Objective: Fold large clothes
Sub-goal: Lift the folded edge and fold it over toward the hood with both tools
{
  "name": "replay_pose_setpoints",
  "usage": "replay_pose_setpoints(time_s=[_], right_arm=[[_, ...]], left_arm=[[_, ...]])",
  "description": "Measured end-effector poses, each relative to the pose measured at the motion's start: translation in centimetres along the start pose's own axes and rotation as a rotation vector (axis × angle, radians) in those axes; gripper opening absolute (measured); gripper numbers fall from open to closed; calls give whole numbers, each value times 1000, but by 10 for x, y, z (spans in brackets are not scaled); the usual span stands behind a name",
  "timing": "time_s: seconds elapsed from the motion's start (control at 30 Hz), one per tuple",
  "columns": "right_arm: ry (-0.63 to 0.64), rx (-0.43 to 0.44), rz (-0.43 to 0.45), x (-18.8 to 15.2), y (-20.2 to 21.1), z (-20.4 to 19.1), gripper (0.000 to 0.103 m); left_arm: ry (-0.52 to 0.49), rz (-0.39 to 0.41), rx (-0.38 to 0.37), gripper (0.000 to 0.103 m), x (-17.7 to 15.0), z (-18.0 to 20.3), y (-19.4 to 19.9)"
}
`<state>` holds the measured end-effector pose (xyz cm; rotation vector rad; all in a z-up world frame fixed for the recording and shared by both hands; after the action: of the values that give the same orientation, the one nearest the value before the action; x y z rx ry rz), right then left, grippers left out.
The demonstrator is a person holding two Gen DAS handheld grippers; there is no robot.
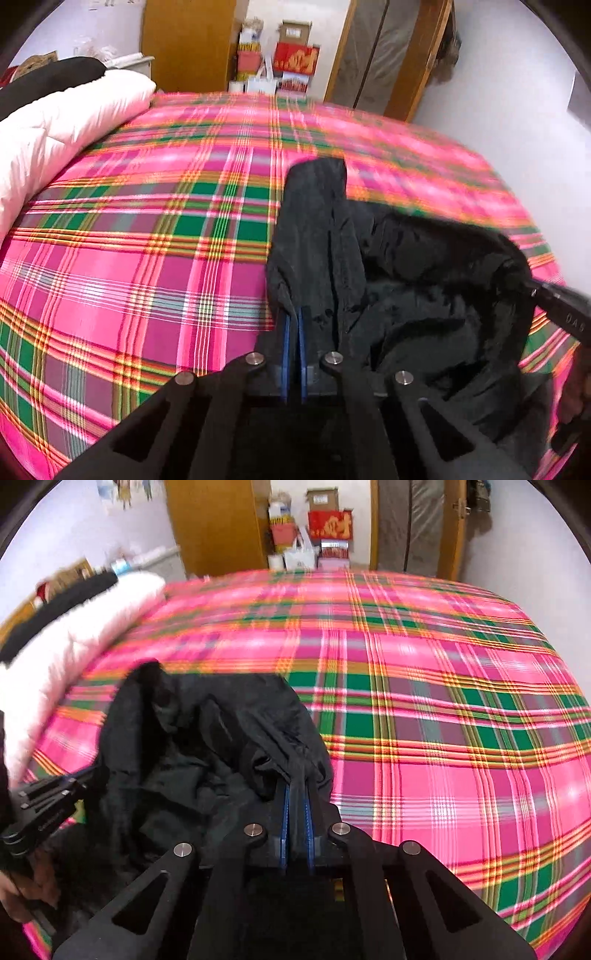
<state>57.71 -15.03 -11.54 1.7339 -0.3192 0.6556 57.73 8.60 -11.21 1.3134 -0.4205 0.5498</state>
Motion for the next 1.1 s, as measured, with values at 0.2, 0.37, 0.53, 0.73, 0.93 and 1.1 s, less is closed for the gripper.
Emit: replay_pose_setpoints(time_s=[0.2,0.37,0.53,0.73,0.93,1.1], right_arm=[[-34,77,112,-28,86,-16,6],[-83,121,135,-89,137,-26,6],[-172,150,52,-156,138,-24,6],[-239,156,-75,-220,120,-16,7],[-302,181,-91,-250,143,-1,20],[-327,211,-59,-248,167,-1,33]], left_arm=[[7,114,-62,3,-11,9,78],[-5,179,-119,3,-52,23,142],[23,147,-134,3,-112,24,165],[163,45,-113,4,-178,0,165],[249,3,-45,4,-227,-25,194],[296,61,-21,4,-235,-38,226]])
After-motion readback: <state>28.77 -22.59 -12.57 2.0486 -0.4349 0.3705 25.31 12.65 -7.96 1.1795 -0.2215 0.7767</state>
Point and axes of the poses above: each gripper's, at about its wrist camera, not at the fingertips, and y roughly against the way its jaws point, z to its right, x to its top, the point moved 9 cm from there along -y, roughly the way its jaws point, and after that the axes turned 3 degrees about -z, right-handed, at the moved point
